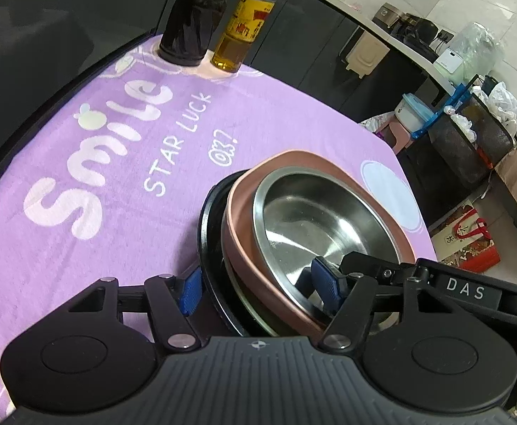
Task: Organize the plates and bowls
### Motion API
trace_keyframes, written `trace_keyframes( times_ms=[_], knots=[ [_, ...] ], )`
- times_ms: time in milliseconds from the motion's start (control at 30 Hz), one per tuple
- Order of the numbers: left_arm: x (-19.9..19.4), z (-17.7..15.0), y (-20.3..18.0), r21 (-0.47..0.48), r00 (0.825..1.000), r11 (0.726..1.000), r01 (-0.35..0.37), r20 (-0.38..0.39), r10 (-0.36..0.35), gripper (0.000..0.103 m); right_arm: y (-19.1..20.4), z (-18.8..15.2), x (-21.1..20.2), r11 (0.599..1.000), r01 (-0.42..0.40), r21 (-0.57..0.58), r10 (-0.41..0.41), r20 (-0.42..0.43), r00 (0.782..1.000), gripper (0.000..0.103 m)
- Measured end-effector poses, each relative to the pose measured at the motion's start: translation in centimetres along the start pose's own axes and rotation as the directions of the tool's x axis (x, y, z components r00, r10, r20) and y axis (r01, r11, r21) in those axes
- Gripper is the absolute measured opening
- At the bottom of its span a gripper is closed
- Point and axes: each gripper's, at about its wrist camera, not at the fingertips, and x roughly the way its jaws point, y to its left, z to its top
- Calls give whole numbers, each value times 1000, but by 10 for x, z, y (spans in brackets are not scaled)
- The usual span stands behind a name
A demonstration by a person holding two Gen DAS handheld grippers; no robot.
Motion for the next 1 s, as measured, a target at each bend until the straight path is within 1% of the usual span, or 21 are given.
trace_keyframes(
  times_ms=[467,1000],
  knots=[
    [3,15,-10,30,1000,1000,1,30,-2,60,1,14,-3,1000,-6,-19,7,28,1000,60],
    [19,47,-28,58,998,998,11,56,-14,60,-5,48,0,1000,-9,-16,10,70,998,60]
  ],
)
